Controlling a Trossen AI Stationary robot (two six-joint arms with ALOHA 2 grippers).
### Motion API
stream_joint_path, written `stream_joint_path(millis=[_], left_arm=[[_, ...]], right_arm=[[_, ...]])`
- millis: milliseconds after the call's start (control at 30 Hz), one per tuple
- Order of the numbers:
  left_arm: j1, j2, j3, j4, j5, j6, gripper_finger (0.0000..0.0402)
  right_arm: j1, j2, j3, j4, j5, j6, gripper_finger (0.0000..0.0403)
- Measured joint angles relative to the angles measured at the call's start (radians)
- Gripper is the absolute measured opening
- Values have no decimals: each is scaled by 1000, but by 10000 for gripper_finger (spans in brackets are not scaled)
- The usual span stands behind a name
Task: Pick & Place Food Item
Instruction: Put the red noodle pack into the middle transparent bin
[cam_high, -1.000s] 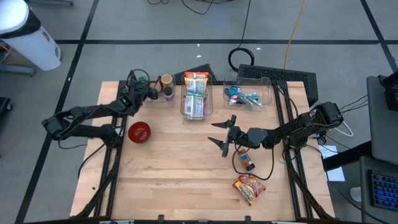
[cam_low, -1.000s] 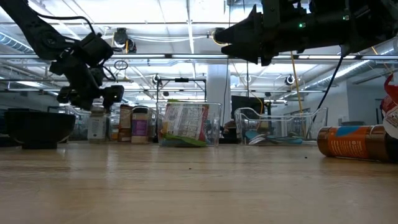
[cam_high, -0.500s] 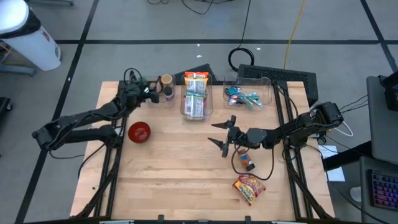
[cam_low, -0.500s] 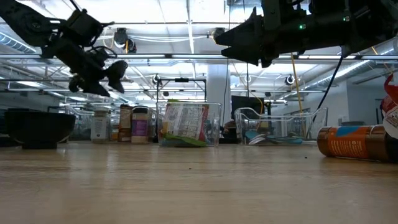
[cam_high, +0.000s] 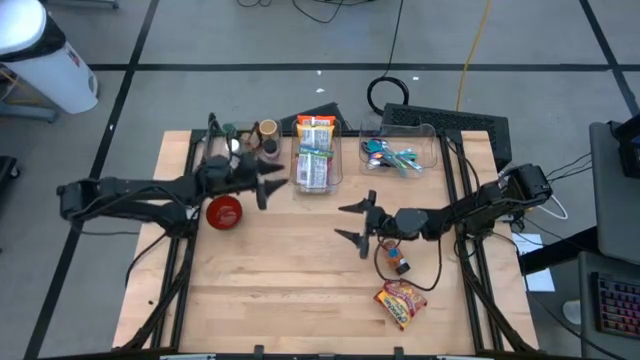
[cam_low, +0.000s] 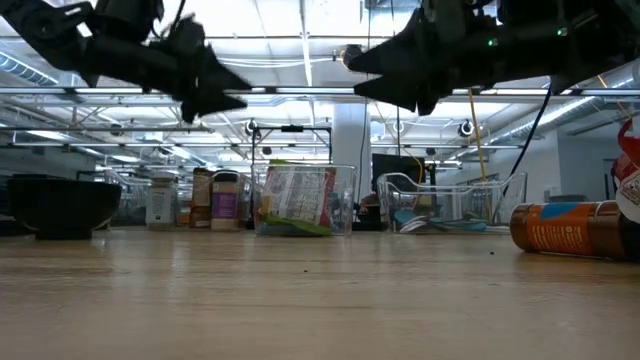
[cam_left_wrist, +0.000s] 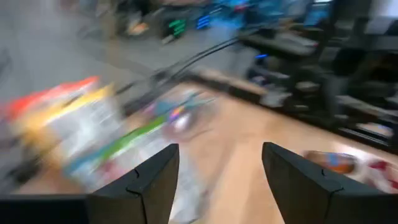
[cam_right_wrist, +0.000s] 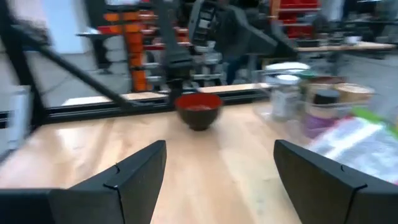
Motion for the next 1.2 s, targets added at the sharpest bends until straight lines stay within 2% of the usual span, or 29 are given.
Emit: stream_joint_path(millis=[100,200,300,400,533,667,767,900,1067,1200], left_arm=[[-80,30,0,139,34,97,235],[-131,42,0,229,92,158,238],[-164,41,0,257,147,212,239],[-181,42,0,246,185,277,239],[-198,41,0,258,228,315,239],[-218,41,0,281,250,344,239],[-230,41,0,307,265,338,239],[-242,41,0,321,284,348,239],[-251,41,0,322,284,352,239],[-251,41,0,322,284,336,239]], right_arm=[[22,-11,0,1,-27,8,290],[42,-41,18,-83,35,61,290],[68,-98,86,-350,105,103,290],[108,-129,218,-683,139,158,290],[158,-115,415,-1046,130,267,290],[214,-85,555,-1252,62,416,290],[265,-67,592,-1301,27,529,290],[338,-66,570,-1337,28,674,286],[397,-66,479,-1405,20,857,271],[395,-66,380,-1406,-82,944,259]])
